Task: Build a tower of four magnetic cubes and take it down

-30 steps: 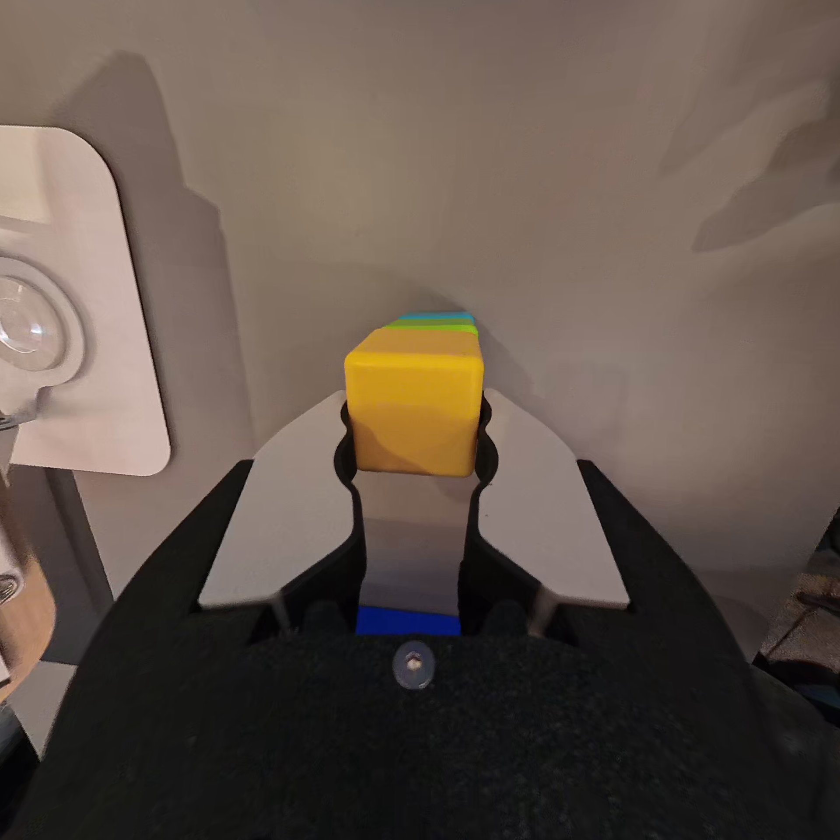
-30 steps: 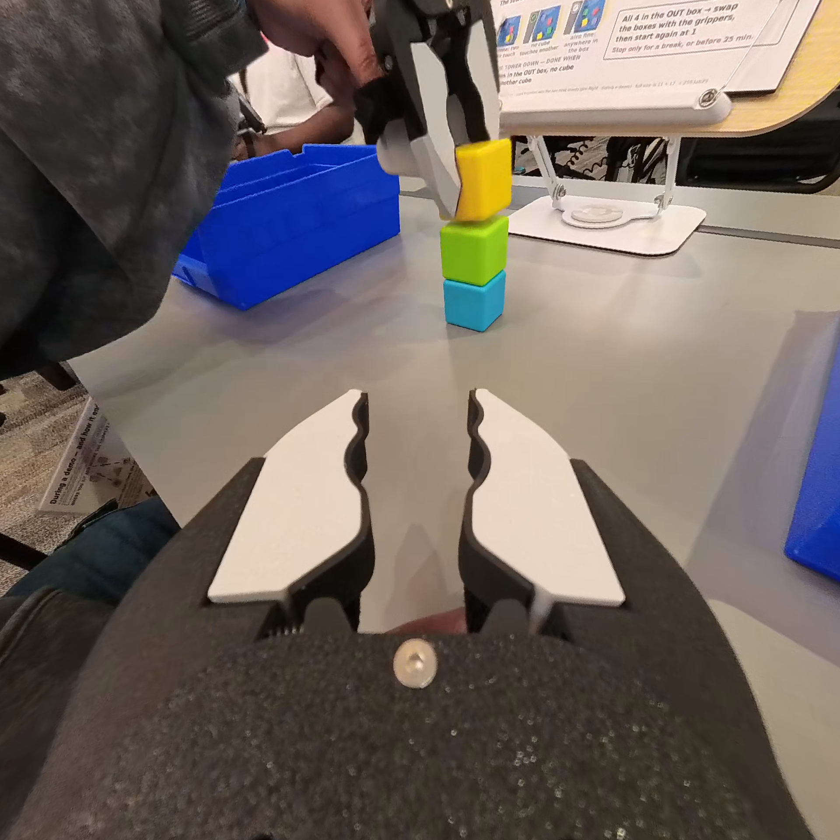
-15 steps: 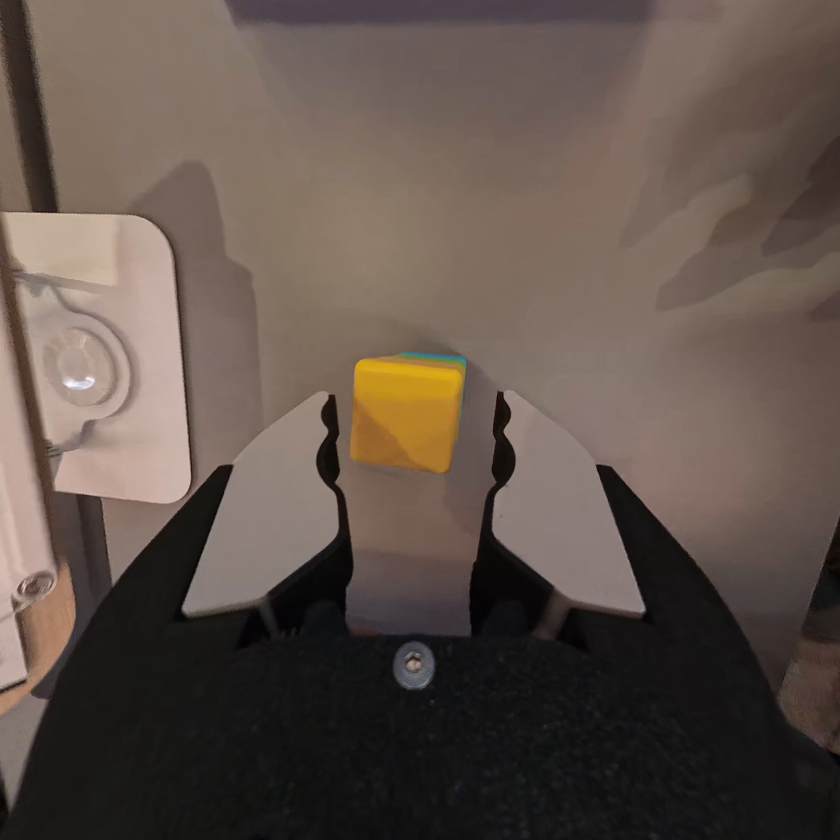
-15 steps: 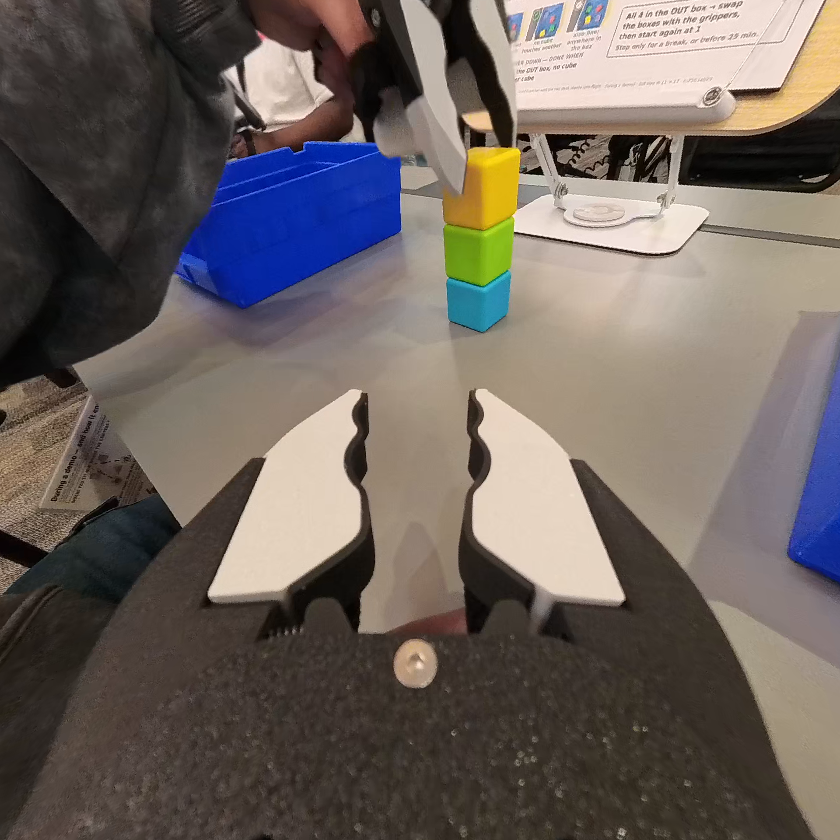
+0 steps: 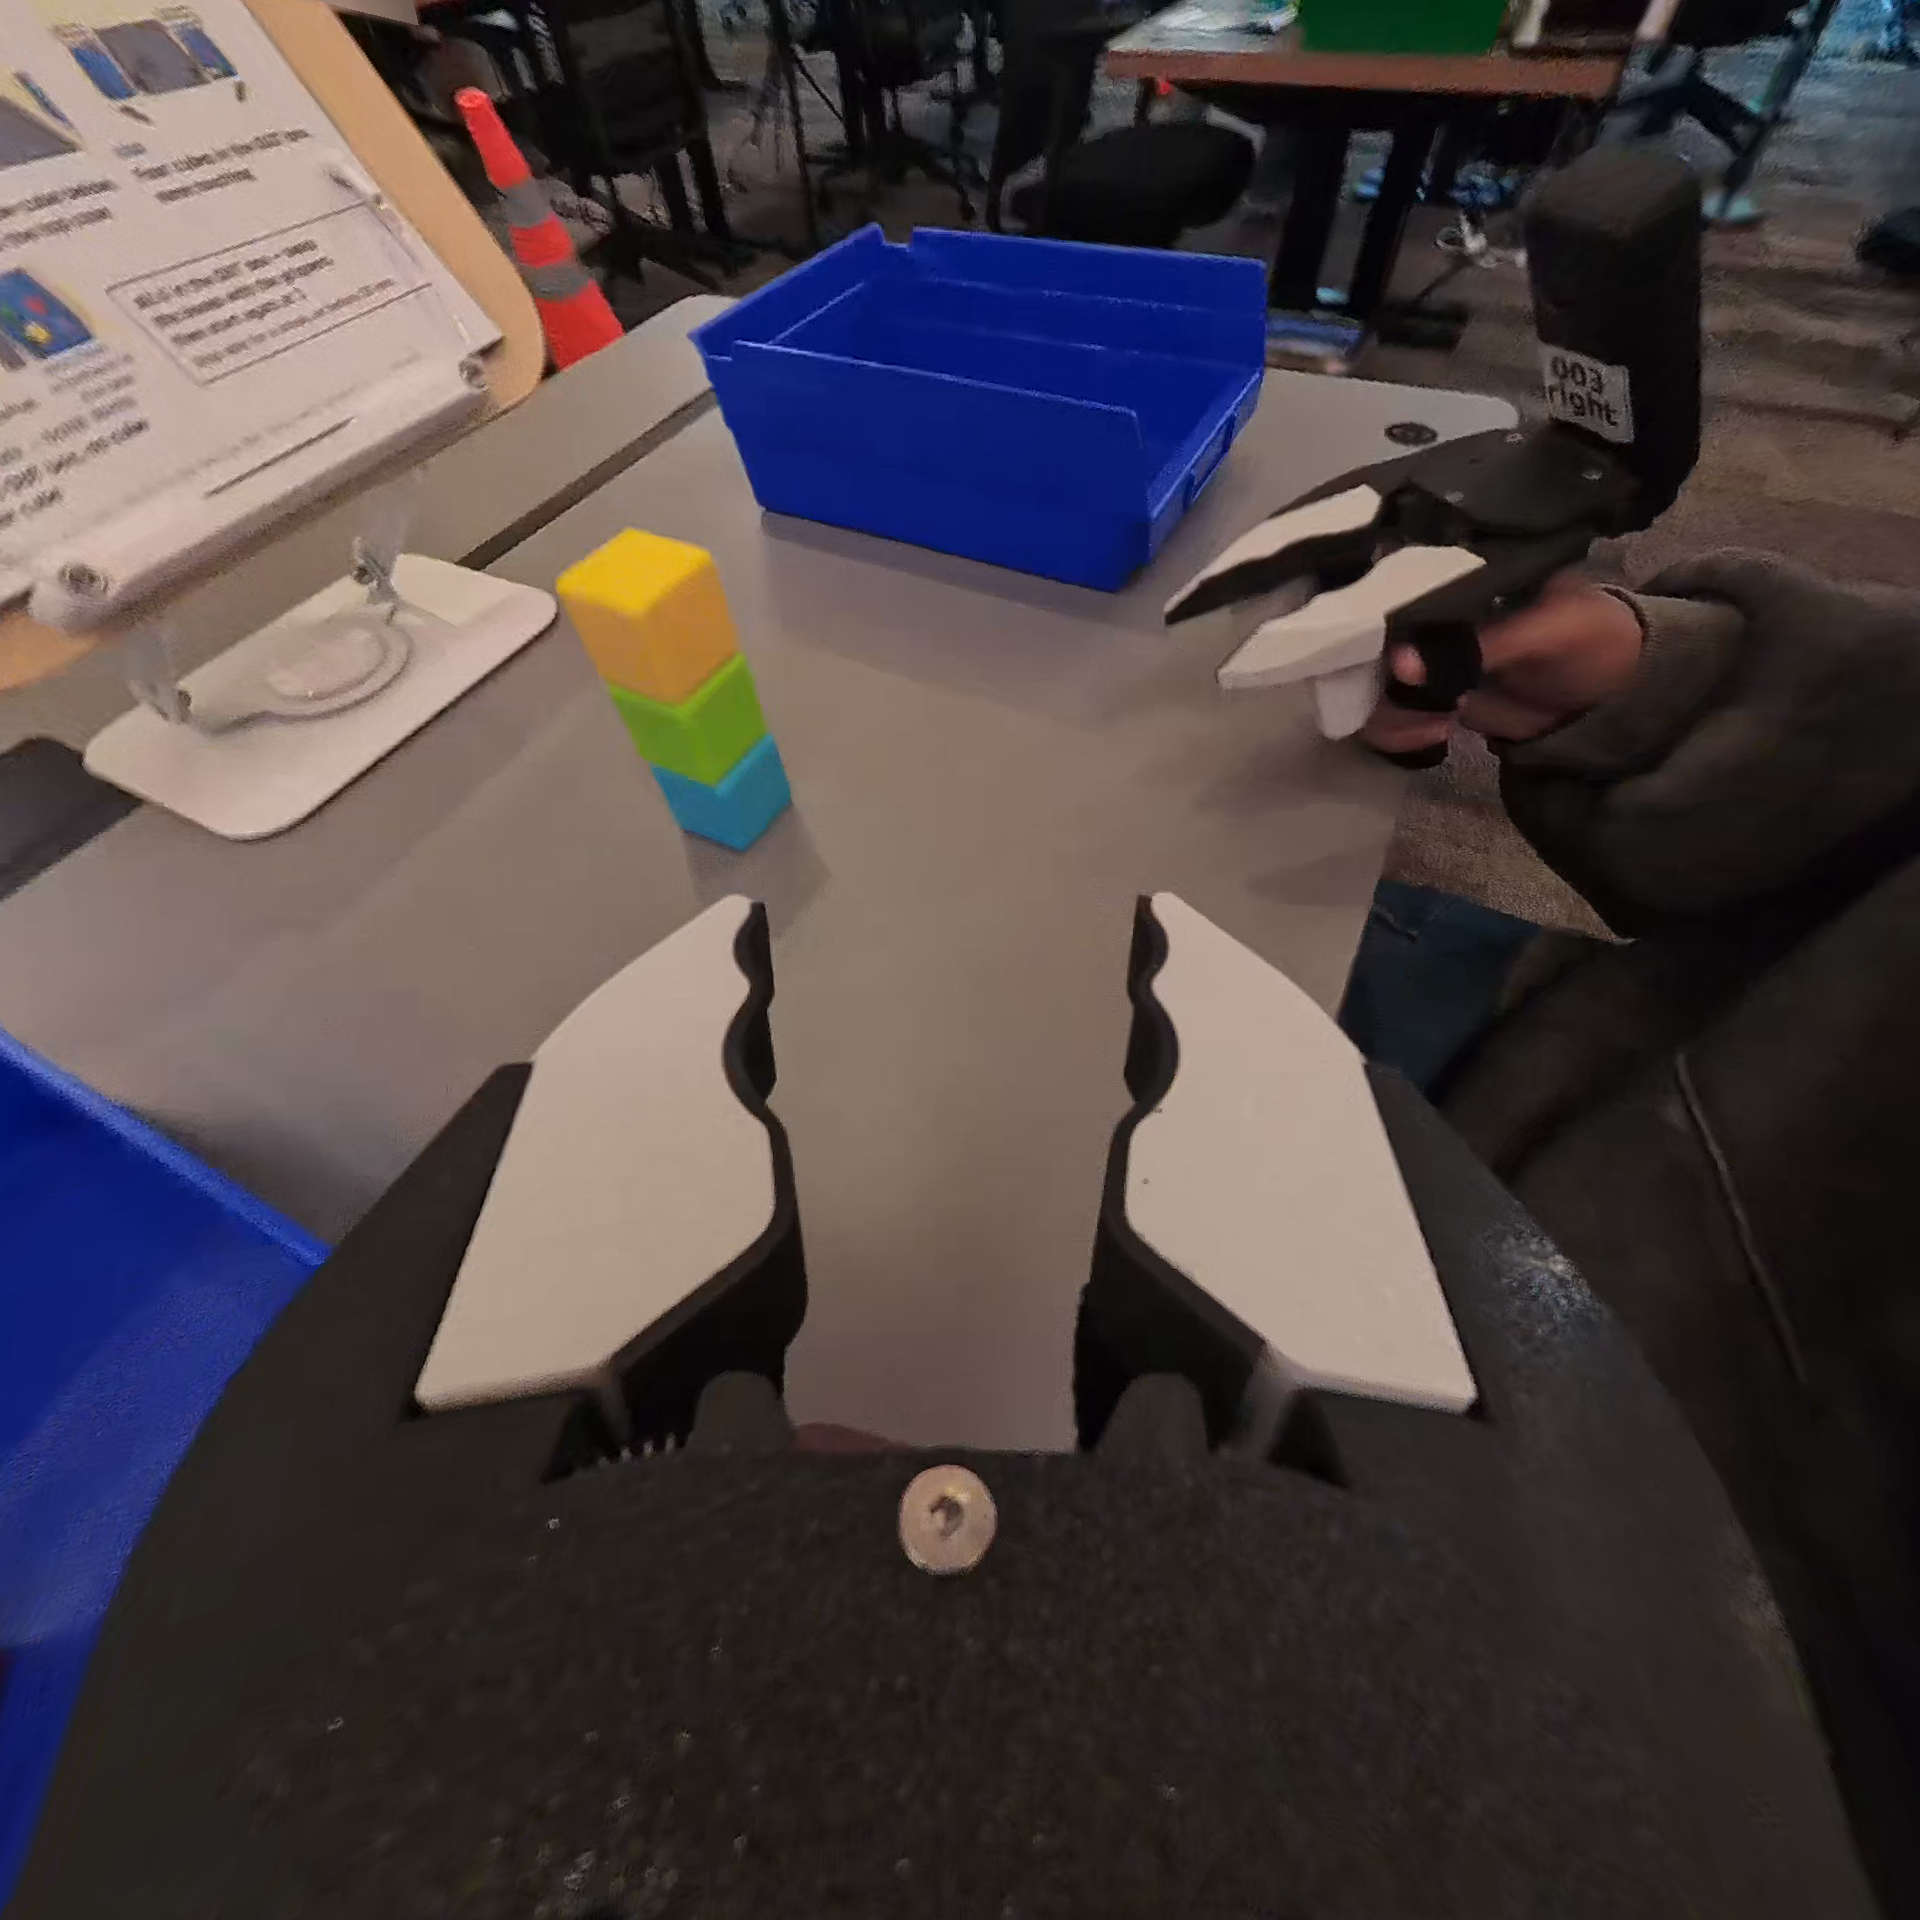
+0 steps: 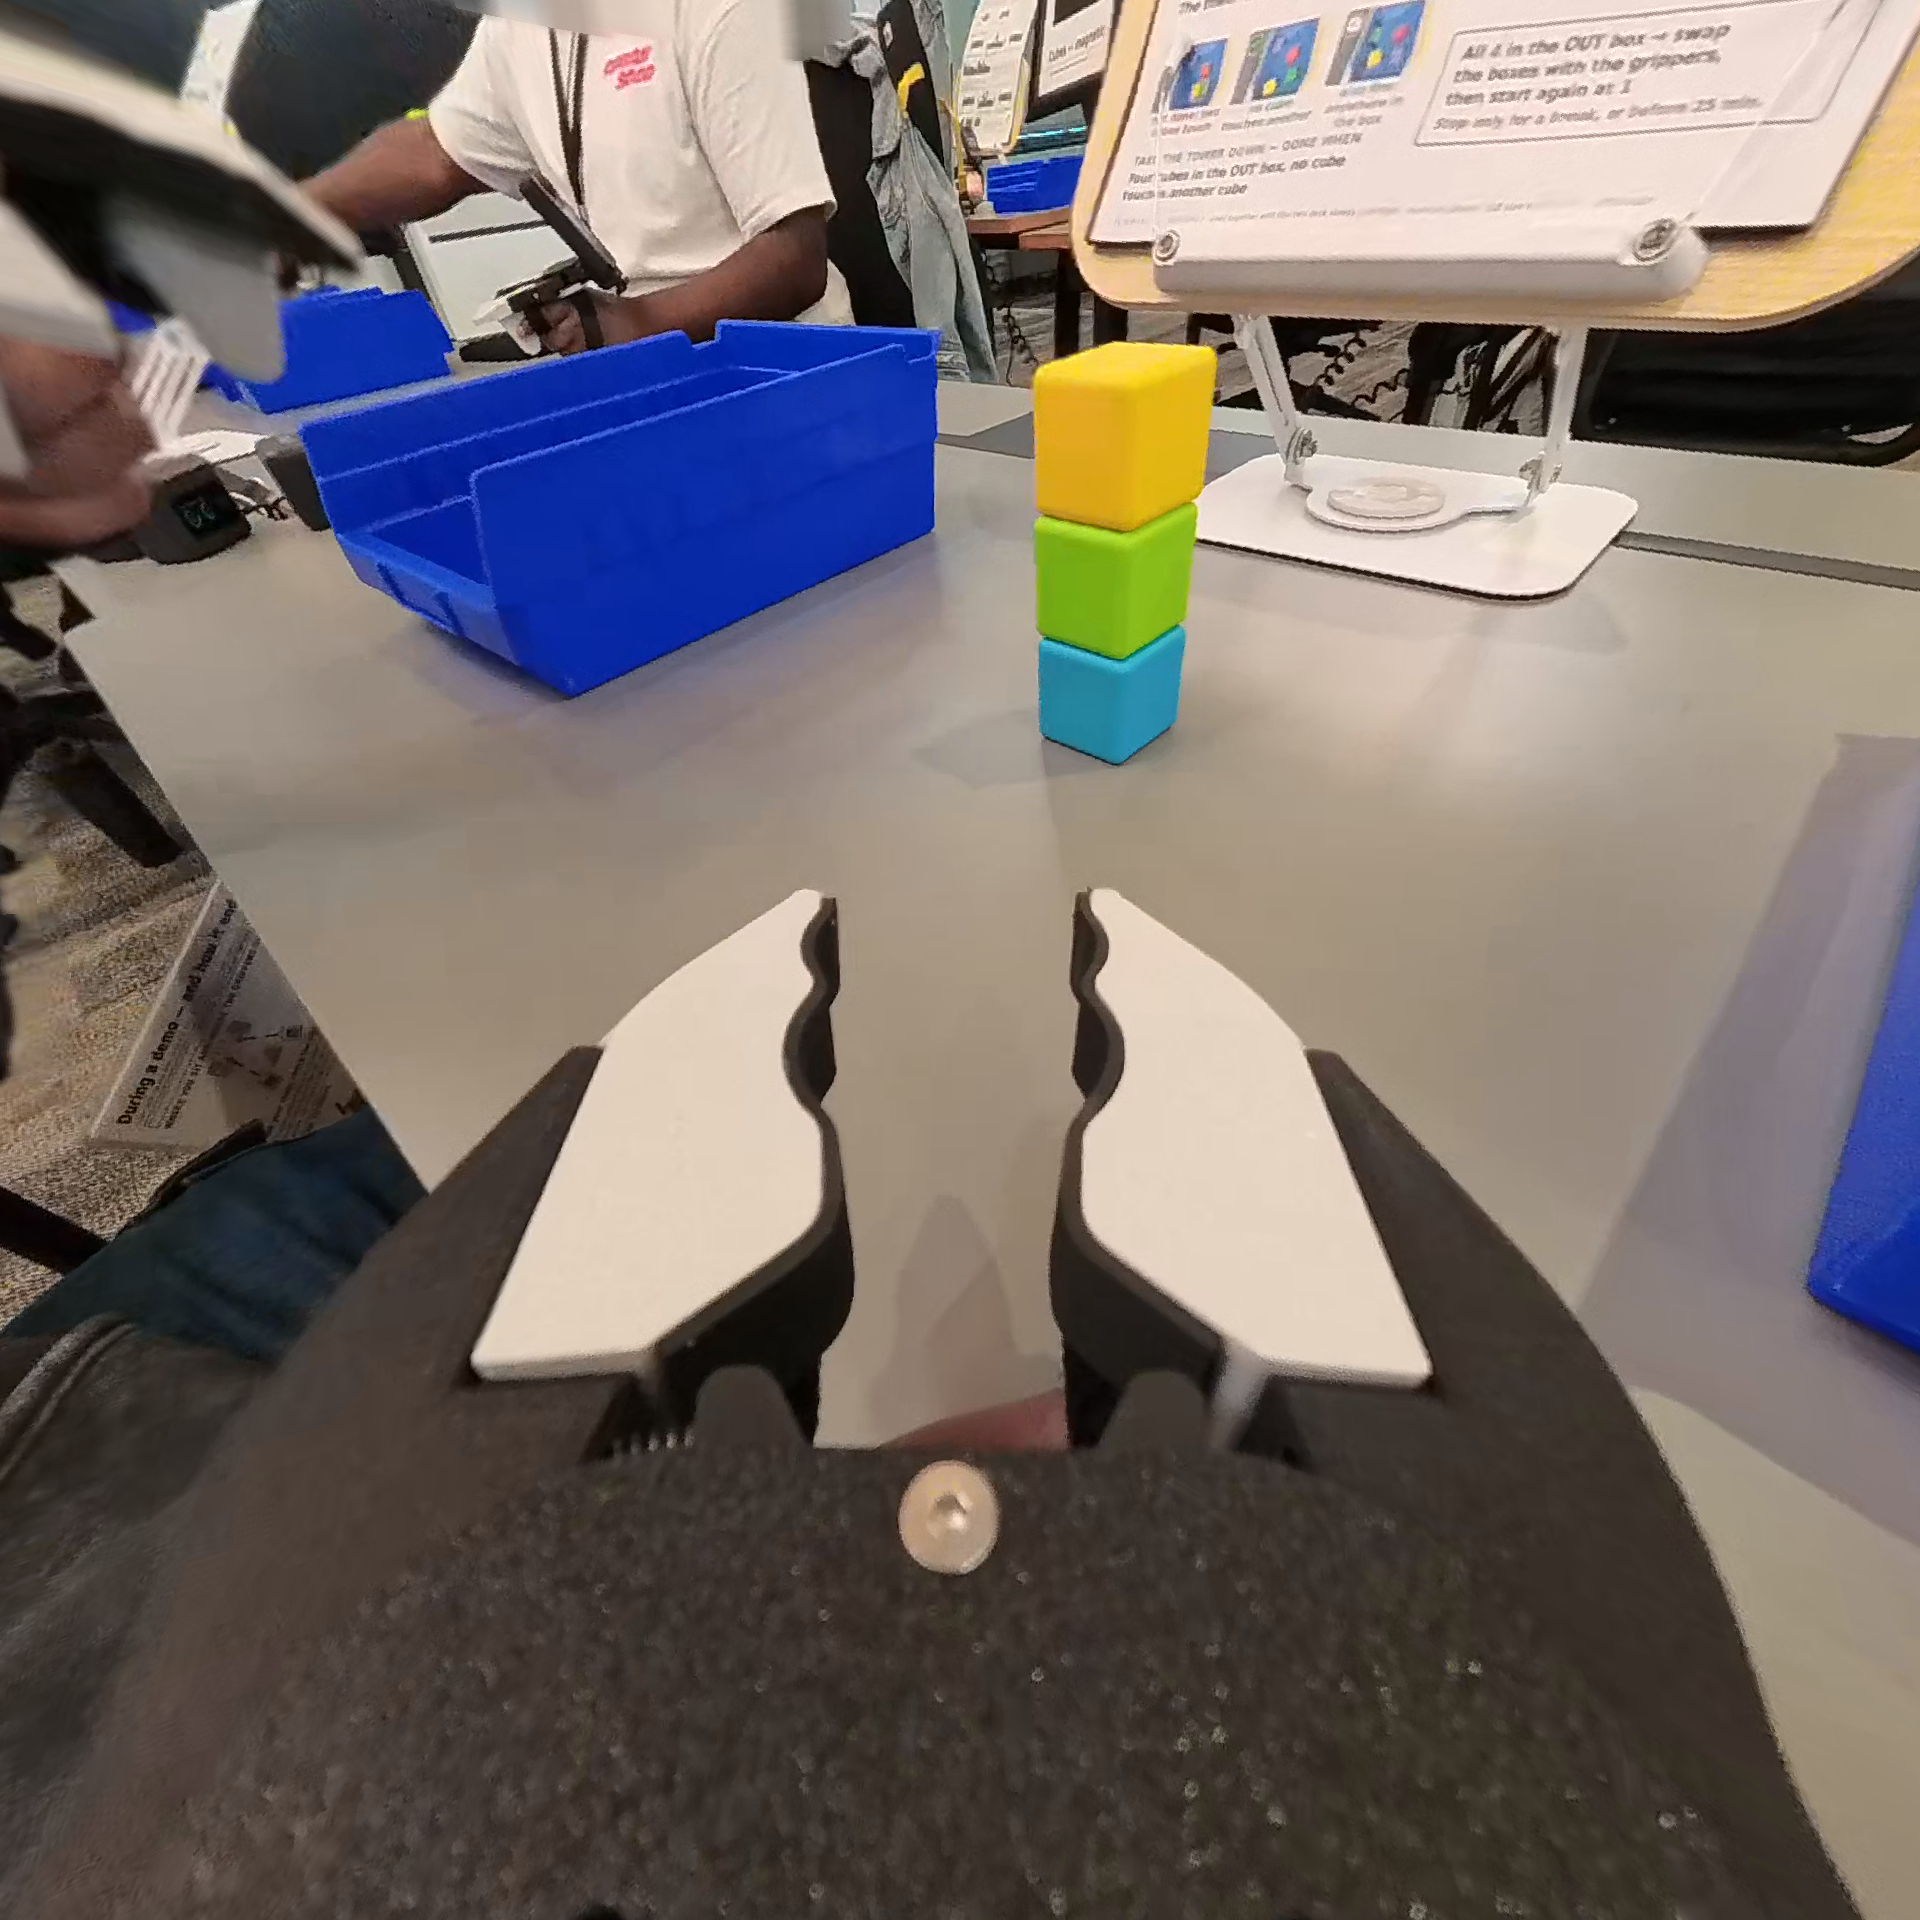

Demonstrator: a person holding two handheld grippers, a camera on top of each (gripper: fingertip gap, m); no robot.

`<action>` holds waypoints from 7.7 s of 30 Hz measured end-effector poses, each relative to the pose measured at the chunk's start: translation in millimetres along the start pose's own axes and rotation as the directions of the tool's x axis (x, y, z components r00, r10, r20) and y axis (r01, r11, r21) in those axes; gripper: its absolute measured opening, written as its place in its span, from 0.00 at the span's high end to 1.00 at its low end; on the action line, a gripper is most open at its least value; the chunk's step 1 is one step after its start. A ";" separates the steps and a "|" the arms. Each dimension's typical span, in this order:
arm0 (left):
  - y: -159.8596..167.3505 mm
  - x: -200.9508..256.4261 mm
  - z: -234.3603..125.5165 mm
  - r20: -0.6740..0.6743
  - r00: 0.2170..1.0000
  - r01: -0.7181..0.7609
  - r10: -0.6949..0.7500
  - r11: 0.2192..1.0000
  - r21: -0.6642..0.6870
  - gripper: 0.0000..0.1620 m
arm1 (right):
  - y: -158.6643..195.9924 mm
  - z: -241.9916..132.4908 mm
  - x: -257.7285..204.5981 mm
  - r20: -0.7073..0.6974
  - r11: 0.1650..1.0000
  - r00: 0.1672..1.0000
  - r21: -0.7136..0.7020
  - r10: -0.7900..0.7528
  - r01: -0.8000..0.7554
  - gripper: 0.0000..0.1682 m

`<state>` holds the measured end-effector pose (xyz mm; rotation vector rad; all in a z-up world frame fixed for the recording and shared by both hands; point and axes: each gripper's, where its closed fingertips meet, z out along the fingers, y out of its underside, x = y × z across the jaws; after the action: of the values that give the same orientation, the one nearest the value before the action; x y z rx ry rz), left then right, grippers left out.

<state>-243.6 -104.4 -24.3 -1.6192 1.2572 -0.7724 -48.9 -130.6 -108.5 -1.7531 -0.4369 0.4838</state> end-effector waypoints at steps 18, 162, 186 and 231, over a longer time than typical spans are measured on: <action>86.2 -92.1 -105.6 0.611 0.600 0.446 -0.517 0.850 0.282 0.58 | 4.4 4.3 -5.4 0.006 0.998 0.999 -0.039 -0.048 0.048 0.74; 39.7 -23.3 68.7 0.154 0.931 0.274 -0.330 0.914 0.300 0.54 | 4.4 -0.6 1.1 -0.050 0.999 0.999 -0.029 -0.018 0.017 0.74; -20.7 -113.8 197.3 -0.368 0.929 0.172 -0.033 0.920 0.352 0.57 | 7.2 2.6 -3.1 0.021 0.998 1.000 -0.055 0.023 -0.021 0.74; -14.3 -87.0 204.1 -0.490 0.866 0.063 0.104 0.948 0.312 0.70 | -114.1 169.9 38.1 0.528 0.983 0.846 0.183 -0.072 -0.031 0.70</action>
<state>-83.3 37.3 -84.7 -1.1702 1.4109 -1.3729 -112.2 54.1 -36.3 -1.4128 -0.7764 0.9769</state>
